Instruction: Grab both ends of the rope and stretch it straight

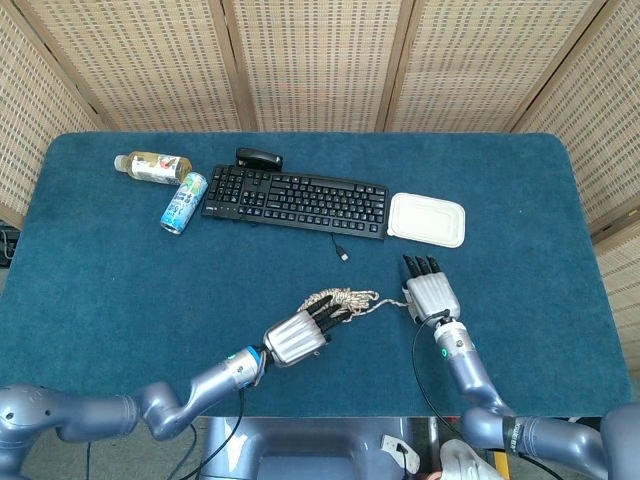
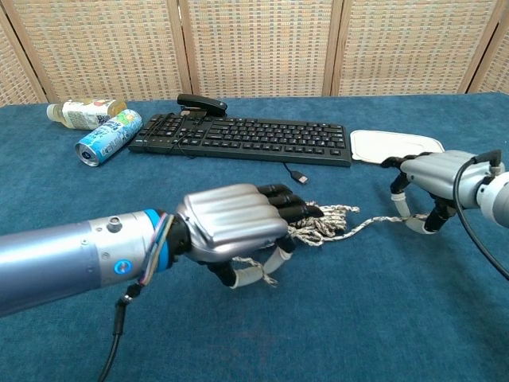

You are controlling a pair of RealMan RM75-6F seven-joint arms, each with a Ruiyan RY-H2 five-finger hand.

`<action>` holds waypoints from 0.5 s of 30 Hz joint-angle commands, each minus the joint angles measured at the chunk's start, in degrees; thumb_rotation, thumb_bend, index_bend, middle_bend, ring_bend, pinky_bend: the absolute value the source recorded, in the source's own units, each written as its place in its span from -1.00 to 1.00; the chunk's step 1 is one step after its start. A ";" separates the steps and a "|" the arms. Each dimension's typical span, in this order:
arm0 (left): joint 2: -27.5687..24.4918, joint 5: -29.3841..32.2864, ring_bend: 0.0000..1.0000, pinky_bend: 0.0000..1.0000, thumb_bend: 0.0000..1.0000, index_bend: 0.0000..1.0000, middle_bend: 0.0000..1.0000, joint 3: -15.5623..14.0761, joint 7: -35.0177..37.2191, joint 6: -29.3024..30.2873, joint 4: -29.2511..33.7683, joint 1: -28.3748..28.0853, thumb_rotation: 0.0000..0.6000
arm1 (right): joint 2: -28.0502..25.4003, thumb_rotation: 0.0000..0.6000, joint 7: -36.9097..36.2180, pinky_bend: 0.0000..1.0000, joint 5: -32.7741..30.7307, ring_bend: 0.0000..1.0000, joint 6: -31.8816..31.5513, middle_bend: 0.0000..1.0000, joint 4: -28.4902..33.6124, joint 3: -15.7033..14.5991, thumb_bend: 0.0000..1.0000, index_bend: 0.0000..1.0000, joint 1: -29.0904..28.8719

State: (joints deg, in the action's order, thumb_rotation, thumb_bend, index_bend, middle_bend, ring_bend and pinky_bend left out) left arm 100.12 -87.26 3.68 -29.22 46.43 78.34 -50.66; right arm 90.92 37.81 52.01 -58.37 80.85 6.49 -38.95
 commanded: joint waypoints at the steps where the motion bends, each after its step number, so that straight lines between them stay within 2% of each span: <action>1: -7.65 -2.08 -1.00 -1.00 -0.02 0.60 -1.00 -2.45 4.25 5.30 2.30 3.48 1.00 | -1.00 1.00 0.58 -1.00 0.14 -1.00 -1.16 -0.97 0.07 0.43 -0.13 0.43 0.12; 7: -16.63 -5.70 -1.00 -1.00 -0.01 0.62 -1.00 -6.54 10.35 11.36 1.21 7.48 1.00 | -2.72 1.00 3.02 -1.00 -1.32 -1.00 -2.81 -0.95 -0.59 1.11 -0.13 0.43 0.22; 15: -20.05 -5.94 -1.00 -1.00 0.01 0.62 -1.00 -8.39 15.16 14.42 -4.98 10.64 1.00 | -3.85 1.00 5.03 -1.00 -3.35 -1.00 -3.47 -0.95 -1.60 1.63 -0.13 0.43 0.27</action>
State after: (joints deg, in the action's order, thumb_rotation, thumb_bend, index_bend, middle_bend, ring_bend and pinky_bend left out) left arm 80.89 -93.25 -4.11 -15.49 59.99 74.92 -41.02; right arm 87.20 42.64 48.88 -61.80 79.41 8.04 -38.68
